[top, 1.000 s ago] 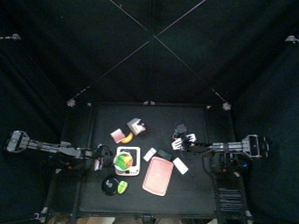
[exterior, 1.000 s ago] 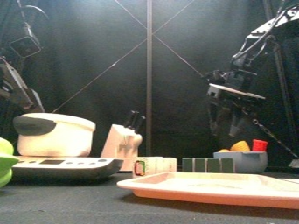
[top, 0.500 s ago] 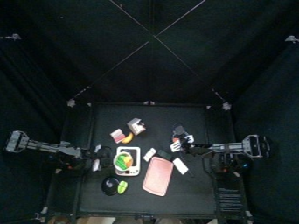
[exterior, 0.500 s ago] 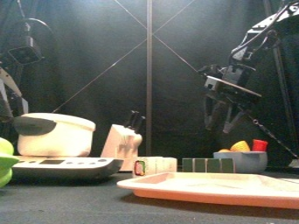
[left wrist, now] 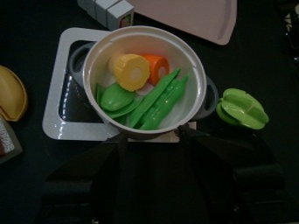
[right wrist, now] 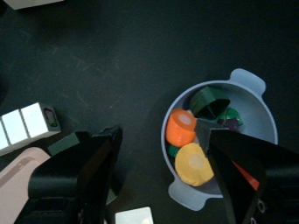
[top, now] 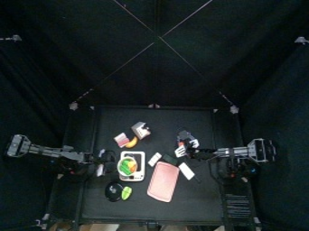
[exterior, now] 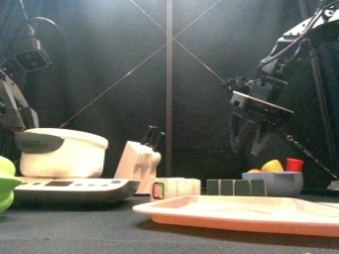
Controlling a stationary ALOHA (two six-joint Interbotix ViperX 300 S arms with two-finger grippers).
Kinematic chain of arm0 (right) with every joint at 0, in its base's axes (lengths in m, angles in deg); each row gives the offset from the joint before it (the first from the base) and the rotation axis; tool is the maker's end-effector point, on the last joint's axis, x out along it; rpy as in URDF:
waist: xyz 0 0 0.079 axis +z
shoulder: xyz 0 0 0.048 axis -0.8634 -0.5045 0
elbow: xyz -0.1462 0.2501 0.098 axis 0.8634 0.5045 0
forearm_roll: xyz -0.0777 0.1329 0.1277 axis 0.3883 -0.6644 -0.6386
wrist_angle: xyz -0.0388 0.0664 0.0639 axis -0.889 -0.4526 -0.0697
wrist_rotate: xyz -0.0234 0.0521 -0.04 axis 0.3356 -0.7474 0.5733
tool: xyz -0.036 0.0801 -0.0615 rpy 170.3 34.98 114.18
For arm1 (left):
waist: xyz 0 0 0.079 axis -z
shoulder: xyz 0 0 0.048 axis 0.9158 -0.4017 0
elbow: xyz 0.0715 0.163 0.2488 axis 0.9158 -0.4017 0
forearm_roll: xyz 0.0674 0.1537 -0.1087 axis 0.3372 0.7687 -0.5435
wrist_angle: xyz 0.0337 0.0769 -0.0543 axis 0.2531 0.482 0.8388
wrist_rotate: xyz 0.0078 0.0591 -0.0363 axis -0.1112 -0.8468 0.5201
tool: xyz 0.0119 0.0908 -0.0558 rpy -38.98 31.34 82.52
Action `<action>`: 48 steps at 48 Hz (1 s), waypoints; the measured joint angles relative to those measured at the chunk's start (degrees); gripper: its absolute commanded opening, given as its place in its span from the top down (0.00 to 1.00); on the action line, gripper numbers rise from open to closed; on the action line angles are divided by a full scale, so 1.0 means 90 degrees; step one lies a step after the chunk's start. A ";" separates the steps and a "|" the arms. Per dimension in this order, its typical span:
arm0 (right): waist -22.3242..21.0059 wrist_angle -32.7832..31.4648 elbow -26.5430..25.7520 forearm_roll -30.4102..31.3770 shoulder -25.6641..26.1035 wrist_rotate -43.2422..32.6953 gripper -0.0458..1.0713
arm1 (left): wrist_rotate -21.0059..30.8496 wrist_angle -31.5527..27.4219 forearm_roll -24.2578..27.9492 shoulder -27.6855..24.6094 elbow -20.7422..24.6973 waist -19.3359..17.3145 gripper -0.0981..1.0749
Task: Move pot into center of stove
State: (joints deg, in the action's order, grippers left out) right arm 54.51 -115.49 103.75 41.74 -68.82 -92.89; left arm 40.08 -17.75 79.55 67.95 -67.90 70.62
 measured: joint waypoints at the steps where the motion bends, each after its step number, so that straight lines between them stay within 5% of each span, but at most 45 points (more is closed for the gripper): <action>1: 0.0000 0.0000 -0.0010 0.0000 0.0000 0.0000 0.09 | 0.0000 0.0000 0.0000 -0.0020 0.0000 0.0000 0.17; 48: -0.0039 0.0000 -0.0029 0.0137 0.0000 0.0010 0.09 | 0.0000 0.0488 -0.0020 -0.0430 0.0107 -0.0205 0.17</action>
State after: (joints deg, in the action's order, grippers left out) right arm 54.16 -115.49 103.48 42.97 -68.82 -92.80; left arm 40.08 -13.36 79.37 64.08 -66.93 68.78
